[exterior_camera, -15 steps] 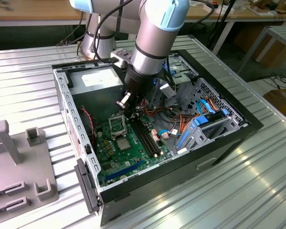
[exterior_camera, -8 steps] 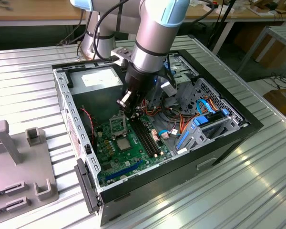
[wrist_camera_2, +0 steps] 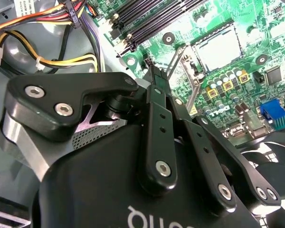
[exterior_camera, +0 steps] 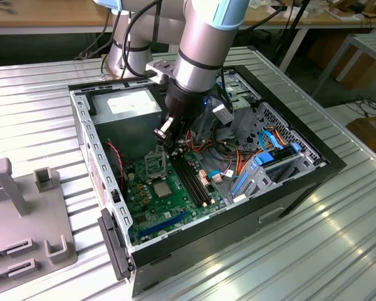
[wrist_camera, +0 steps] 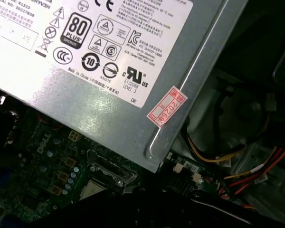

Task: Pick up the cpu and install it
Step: 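Close the cpu cover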

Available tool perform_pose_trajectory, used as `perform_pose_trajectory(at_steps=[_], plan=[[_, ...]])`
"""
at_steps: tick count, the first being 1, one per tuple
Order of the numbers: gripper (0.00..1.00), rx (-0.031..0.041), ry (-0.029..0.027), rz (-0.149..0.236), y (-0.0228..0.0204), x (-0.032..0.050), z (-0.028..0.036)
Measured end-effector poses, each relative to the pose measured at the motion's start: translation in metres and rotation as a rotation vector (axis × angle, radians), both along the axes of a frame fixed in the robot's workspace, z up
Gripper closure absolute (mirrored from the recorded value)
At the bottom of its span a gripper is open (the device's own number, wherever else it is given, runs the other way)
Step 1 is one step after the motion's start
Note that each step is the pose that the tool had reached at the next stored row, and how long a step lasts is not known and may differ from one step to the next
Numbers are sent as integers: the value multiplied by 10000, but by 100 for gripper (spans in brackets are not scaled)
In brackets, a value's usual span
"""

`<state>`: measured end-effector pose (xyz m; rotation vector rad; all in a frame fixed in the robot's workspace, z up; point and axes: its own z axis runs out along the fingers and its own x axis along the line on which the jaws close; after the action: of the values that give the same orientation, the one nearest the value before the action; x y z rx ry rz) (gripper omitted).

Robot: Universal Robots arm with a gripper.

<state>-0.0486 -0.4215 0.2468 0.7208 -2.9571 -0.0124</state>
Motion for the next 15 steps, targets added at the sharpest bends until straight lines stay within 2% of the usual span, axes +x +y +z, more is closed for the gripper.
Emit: perform_pose_trajectory(at_steps=[11, 15], plan=[[89, -1, -1, 14, -6, 3, 4], [89, 23, 1, 14, -6, 79, -51]])
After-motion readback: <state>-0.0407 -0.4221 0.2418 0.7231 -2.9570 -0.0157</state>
